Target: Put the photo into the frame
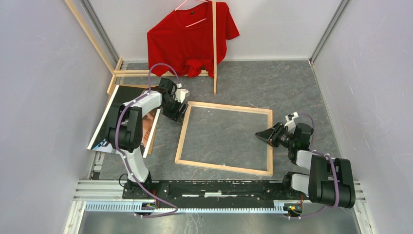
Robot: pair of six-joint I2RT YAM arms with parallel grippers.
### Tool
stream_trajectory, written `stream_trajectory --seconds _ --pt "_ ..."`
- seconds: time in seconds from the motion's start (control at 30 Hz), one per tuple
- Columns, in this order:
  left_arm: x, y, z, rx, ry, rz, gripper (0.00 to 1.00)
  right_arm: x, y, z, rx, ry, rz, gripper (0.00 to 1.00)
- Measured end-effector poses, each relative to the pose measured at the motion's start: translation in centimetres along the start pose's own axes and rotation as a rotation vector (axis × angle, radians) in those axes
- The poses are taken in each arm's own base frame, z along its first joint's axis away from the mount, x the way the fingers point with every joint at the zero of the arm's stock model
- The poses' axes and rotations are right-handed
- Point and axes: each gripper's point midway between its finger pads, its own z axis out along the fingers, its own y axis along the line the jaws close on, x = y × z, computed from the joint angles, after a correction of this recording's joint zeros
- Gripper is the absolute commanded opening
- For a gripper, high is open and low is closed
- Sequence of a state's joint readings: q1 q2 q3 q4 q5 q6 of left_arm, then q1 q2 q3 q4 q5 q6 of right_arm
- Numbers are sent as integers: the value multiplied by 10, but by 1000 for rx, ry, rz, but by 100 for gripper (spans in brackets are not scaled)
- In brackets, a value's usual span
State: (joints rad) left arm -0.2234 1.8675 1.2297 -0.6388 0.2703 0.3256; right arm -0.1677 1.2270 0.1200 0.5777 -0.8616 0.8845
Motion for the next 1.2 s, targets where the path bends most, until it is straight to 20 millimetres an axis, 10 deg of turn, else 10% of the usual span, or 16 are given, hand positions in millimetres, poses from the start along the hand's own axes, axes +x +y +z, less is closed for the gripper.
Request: stream_trajectory --seconds 0.2,1.2 --pt "0 0 0 -3 1 1 72 -14 -9 1 120 21 -93 98" --pt "0 0 0 -4 0 2 71 -83 -36 -44 718 -55 -464 90"
